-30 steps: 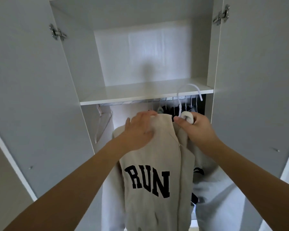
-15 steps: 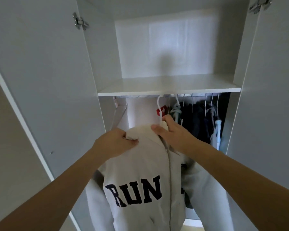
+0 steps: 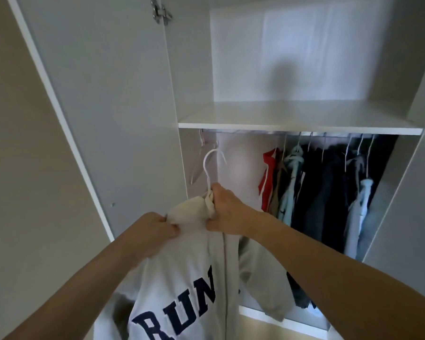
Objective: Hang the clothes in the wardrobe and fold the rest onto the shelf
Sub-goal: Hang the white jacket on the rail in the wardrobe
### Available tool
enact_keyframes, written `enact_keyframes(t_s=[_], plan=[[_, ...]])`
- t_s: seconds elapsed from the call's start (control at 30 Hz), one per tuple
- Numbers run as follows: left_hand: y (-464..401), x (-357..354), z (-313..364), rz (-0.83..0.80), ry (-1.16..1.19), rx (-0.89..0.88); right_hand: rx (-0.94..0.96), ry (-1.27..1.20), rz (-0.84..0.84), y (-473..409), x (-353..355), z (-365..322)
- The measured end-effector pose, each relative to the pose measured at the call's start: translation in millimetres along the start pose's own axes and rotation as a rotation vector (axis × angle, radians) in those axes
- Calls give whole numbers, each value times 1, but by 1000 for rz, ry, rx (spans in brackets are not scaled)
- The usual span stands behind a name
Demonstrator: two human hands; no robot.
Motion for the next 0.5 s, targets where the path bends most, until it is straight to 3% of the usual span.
enact_keyframes(t_s=[0.2, 0.37, 0.5], plan=[[-9, 8, 8, -5, 93, -51, 57, -51, 56, -33, -5, 6], [-37, -4, 31, 21, 94, -112, -48, -137, 142, -50, 4, 38], [-63, -17, 60, 69, 39, -175, -166, -70, 251, -76, 13, 84]])
Point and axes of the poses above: each hand's wrist, its own y-axis away from the middle knuckle, its own x-axis out of the back of the hand, z = x × y, the point moved 10 cm from there along -y, towards the middle knuckle, and after that the axes turned 13 degrees about x, right-handed, at the moved point
